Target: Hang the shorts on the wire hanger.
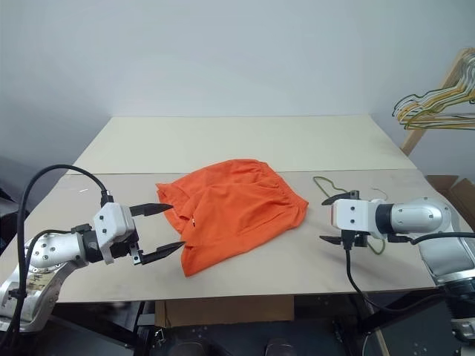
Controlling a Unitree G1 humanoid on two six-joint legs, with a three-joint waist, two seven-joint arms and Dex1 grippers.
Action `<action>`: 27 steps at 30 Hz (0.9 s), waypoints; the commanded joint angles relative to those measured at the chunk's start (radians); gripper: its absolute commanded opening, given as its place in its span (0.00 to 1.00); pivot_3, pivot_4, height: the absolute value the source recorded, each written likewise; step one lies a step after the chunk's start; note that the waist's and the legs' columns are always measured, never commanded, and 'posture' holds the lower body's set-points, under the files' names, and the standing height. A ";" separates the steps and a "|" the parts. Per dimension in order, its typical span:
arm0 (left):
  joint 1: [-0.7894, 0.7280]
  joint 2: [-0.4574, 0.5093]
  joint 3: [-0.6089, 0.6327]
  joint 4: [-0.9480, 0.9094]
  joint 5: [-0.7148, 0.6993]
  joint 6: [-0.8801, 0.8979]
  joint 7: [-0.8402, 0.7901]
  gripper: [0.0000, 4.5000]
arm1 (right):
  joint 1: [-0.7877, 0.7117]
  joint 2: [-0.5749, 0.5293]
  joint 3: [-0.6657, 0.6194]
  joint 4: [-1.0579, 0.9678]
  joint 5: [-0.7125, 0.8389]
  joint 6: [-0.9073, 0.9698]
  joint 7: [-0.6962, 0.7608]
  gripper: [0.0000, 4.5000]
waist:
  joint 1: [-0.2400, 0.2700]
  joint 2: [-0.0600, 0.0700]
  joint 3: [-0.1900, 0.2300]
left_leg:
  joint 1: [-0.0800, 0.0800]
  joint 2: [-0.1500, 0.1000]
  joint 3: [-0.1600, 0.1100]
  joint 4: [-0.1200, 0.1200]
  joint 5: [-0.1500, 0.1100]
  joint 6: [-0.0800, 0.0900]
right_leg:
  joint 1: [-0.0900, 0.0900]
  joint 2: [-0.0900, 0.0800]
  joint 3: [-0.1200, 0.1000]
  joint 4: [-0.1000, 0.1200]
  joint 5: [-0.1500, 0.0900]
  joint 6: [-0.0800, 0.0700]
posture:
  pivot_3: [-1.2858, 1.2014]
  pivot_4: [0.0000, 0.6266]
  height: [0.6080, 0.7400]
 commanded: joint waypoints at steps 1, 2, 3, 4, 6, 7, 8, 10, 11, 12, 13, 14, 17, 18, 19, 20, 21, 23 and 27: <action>0.008 0.022 0.026 -0.063 -0.038 0.037 0.001 1.00 | -0.021 0.001 -0.015 -0.014 -0.002 0.003 -0.012 0.99 | 0.000 0.000 0.000 | 0.000 0.000 0.000 0.000 0.000 0.000 | 0.000 0.000 0.000 0.000 0.000 0.000 | 0.57 0.00 1.00; 0.009 0.017 0.028 -0.071 -0.039 0.045 0.012 1.00 | -0.023 0.003 -0.013 -0.016 -0.007 0.011 -0.018 0.99 | 0.000 0.000 0.000 | 0.000 0.000 0.000 0.000 0.000 0.000 | 0.000 0.000 0.000 0.000 0.000 0.000 | 0.57 0.00 1.00; 0.005 0.008 0.030 -0.076 -0.031 0.050 0.033 1.00 | -0.025 0.005 -0.012 -0.015 -0.012 0.013 -0.022 0.99 | 0.001 0.000 0.000 | 0.000 0.000 0.000 0.000 0.000 0.000 | 0.000 0.000 0.000 0.000 0.000 0.000 | 0.57 0.00 1.00; 0.002 0.003 0.032 -0.080 -0.031 0.052 0.042 1.00 | -0.024 0.006 -0.011 -0.015 -0.016 0.013 -0.025 0.99 | 0.003 0.000 0.000 | 0.000 0.000 0.000 0.000 0.000 0.000 | 0.000 0.000 0.000 0.000 0.000 0.000 | 0.57 0.00 1.00; 0.004 0.004 0.035 -0.087 -0.036 0.049 0.045 1.00 | -0.020 0.007 -0.012 -0.018 -0.018 0.012 -0.027 0.99 | 0.006 0.000 0.000 | 0.000 0.000 0.000 0.000 0.000 0.000 | 0.000 0.000 0.000 0.000 0.000 0.000 | 0.57 0.00 1.00; 0.007 0.006 0.036 -0.090 -0.038 0.046 0.045 1.00 | -0.017 0.007 -0.012 -0.021 -0.018 0.012 -0.028 0.99 | 0.008 0.000 0.000 | 0.000 0.000 0.000 0.000 0.000 0.000 | 0.000 0.000 0.000 0.000 0.000 0.000 | 0.57 0.00 1.00; 0.009 0.008 0.036 -0.092 -0.038 0.045 0.046 1.00 | -0.015 0.006 -0.013 -0.023 -0.018 0.014 -0.029 0.99 | 0.010 0.000 0.000 | 0.000 0.000 0.000 0.000 0.000 0.000 | 0.000 0.000 0.000 0.000 0.000 0.000 | 0.57 0.00 1.00; 0.013 0.016 0.033 -0.093 -0.035 0.046 0.041 1.00 | -0.011 0.006 -0.013 -0.028 -0.020 0.016 -0.033 0.99 | 0.013 0.000 0.000 | 0.000 0.000 0.000 0.000 0.000 0.000 | 0.000 0.000 0.000 0.000 0.000 0.000 | 0.56 0.00 1.00; 0.017 0.022 0.029 -0.092 -0.030 0.044 0.036 1.00 | -0.008 0.007 -0.014 -0.032 -0.022 0.020 -0.037 0.99 | 0.014 0.000 0.000 | 0.000 0.000 0.000 0.000 0.000 0.000 | 0.000 0.000 0.000 0.000 0.000 0.000 | 0.56 0.00 1.00; 0.019 0.025 0.024 -0.091 -0.026 0.044 0.033 1.00 | -0.004 0.007 -0.016 -0.037 -0.023 0.024 -0.041 0.99 | 0.016 0.000 0.000 | 0.000 0.000 0.000 0.000 0.000 0.000 | 0.000 0.000 0.000 0.000 0.000 0.000 | 0.56 0.00 1.00; 0.021 0.027 0.019 -0.089 -0.023 0.042 0.031 1.00 | -0.001 0.007 -0.018 -0.041 -0.024 0.028 -0.044 0.99 | 0.017 0.000 0.000 | 0.000 0.000 0.000 0.000 0.000 0.000 | 0.000 0.000 0.000 0.000 0.000 0.000 | 0.56 0.00 1.00; 0.020 0.027 0.014 -0.087 -0.020 0.040 0.031 1.00 | 0.002 0.007 -0.019 -0.043 -0.025 0.029 -0.046 0.99 | 0.018 0.000 0.000 | 0.000 0.000 0.000 0.000 0.000 0.000 | 0.000 0.000 0.000 0.000 0.000 0.000 | 0.56 0.00 1.00; 0.009 0.024 -0.018 -0.071 0.014 0.027 0.038 1.00 | 0.007 0.014 -0.021 -0.048 -0.029 0.038 -0.062 0.99 | 0.020 0.000 0.000 | 0.000 0.000 0.000 0.000 0.000 0.000 | 0.000 0.000 0.000 0.000 0.000 0.000 | 0.56 0.00 1.00; 0.005 0.030 -0.035 -0.060 0.041 0.013 0.036 1.00 | 0.008 0.019 -0.020 -0.044 -0.036 0.037 -0.073 0.99 | 0.020 0.000 0.000 | 0.000 0.000 0.000 0.000 0.000 0.000 | 0.000 0.000 0.000 0.000 0.000 0.000 | 0.55 0.00 1.00; 0.004 0.034 -0.047 -0.054 0.059 0.003 0.033 1.00 | 0.008 0.021 -0.020 -0.041 -0.040 0.037 -0.081 0.99 | 0.020 0.000 0.000 | 0.000 0.000 0.000 0.000 0.000 0.000 | 0.000 0.000 0.000 0.000 0.000 0.000 | 0.55 0.00 1.00; 0.004 0.040 -0.055 -0.043 0.076 -0.011 0.028 1.00 | 0.011 0.019 -0.021 -0.039 -0.053 0.039 -0.093 0.99 | 0.018 0.000 0.000 | 0.000 0.000 0.000 0.000 0.000 0.000 | 0.000 0.000 0.000 0.000 0.000 0.000 | 0.54 0.00 1.00; 0.005 0.040 -0.053 -0.038 0.072 -0.011 0.023 1.00 | 0.016 0.015 -0.025 -0.041 -0.065 0.042 -0.106 0.99 | 0.017 0.000 0.000 | 0.000 0.000 0.000 0.000 0.000 0.000 | 0.000 0.000 0.000 0.000 0.000 0.000 | 0.54 0.00 1.00; 0.007 0.039 -0.047 -0.037 0.045 -0.003 0.007 1.00 | 0.035 0.011 -0.041 -0.061 -0.067 0.064 -0.124 0.99 | 0.013 0.000 0.000 | 0.000 0.000 0.000 0.000 0.000 0.000 | 0.000 0.000 0.000 0.000 0.000 0.000 | 0.53 0.00 1.00; 0.003 0.056 -0.103 -0.023 0.062 -0.011 -0.047 1.00 | 0.070 0.019 -0.061 -0.113 -0.074 0.102 -0.165 0.99 | 0.000 0.000 0.000 | 0.000 0.000 0.001 0.000 0.000 0.000 | 0.000 0.000 0.000 0.000 0.000 0.000 | 0.52 0.00 1.00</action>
